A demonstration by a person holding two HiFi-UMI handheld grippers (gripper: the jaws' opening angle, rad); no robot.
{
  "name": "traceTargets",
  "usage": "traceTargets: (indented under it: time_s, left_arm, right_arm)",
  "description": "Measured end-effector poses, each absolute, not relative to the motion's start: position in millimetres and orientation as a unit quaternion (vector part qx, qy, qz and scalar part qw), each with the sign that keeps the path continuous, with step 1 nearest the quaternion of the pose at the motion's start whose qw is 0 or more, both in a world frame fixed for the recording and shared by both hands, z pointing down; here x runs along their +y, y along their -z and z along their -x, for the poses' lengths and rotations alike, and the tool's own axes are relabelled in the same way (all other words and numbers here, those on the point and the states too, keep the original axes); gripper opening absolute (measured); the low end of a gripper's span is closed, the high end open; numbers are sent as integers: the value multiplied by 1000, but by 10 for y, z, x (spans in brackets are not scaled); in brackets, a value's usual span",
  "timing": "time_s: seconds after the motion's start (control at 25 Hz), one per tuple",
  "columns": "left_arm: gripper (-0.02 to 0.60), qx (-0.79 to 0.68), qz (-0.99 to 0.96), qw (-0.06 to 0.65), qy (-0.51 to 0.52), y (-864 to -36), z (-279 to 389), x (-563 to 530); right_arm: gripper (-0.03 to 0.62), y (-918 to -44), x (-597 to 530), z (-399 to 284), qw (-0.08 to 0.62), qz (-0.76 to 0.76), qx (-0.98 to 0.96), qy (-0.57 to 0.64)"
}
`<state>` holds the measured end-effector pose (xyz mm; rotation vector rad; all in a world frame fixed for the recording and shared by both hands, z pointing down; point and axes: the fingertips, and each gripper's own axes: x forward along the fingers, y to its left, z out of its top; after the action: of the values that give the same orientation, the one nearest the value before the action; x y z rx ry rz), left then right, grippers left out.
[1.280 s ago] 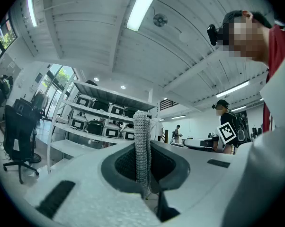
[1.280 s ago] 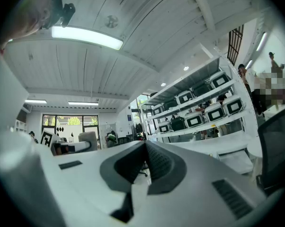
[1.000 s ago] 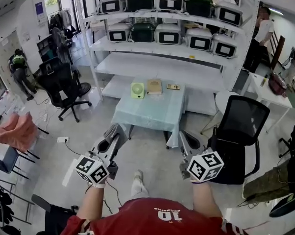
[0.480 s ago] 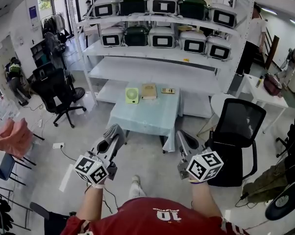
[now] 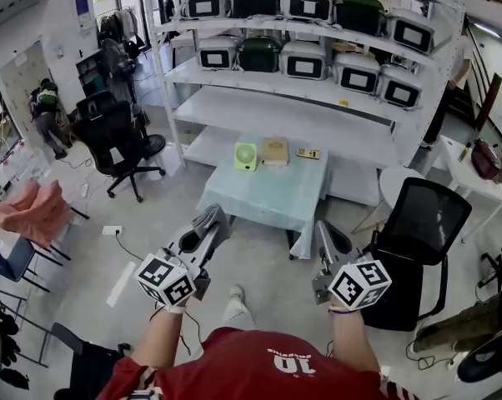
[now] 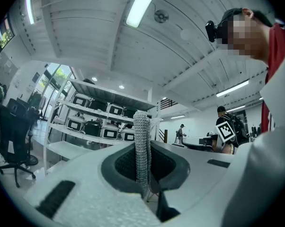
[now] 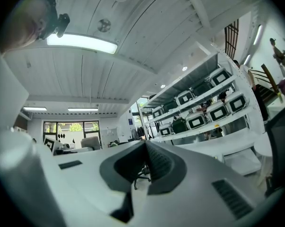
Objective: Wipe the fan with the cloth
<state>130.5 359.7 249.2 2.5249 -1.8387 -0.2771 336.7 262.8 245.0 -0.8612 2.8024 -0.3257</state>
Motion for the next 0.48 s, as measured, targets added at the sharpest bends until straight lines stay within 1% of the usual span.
traceTargets:
  time_s: [0.32,0.48]
  left_arm:
    - [25,-590,-802,17,95,-2671,-1012,3090]
    - [25,-593,-799,25,96,-2786,-703,2715]
  right_arm:
    - [6,-2685,2145,-3155,72,302,944,110]
    - [5,-2758,1767,-2924,61,314,942,103]
